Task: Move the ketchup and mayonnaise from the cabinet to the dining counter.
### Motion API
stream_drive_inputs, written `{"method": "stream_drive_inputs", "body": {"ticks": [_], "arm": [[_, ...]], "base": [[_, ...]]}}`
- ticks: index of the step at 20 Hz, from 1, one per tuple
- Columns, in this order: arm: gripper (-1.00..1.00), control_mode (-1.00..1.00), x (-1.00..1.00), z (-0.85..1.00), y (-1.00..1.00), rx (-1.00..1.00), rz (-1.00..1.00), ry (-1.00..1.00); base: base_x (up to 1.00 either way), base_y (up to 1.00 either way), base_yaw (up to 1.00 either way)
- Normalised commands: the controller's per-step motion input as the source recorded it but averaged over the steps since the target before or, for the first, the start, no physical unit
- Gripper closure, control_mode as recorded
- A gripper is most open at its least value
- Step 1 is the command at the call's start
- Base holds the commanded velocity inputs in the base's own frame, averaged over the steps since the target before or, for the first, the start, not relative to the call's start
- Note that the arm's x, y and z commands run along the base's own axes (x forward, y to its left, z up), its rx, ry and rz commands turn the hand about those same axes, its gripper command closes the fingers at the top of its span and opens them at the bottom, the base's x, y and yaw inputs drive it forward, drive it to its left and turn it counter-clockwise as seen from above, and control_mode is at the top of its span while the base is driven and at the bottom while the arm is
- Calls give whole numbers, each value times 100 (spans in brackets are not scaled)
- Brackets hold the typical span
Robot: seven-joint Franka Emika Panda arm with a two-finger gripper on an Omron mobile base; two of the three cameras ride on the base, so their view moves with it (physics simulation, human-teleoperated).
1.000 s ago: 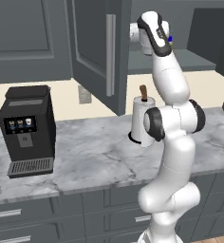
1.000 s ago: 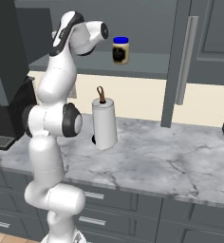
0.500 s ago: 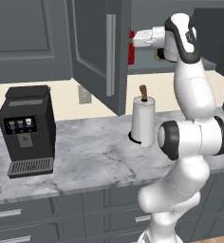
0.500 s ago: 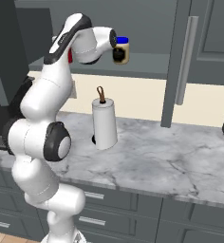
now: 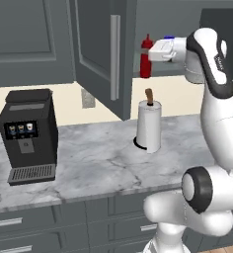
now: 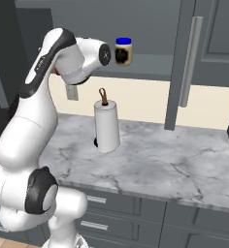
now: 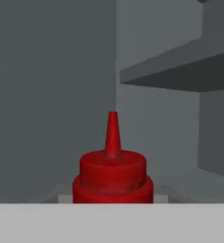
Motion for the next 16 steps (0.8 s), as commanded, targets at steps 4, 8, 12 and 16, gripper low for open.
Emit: {"method": "stream_drive_inputs", "body": {"ticks": [4,8,12,16], "arm": [[100,-100,-100,0,-34,-1,-13,7],[100,-100,-95,-19,-49,-1,-18,12],[100,-100,-75,-25,-53,0,-19,20],[100,-100,-47,-48,-40,0,-21,22]], "base": [[0,0,0],[0,0,0],[0,0,0],[0,0,0]]}}
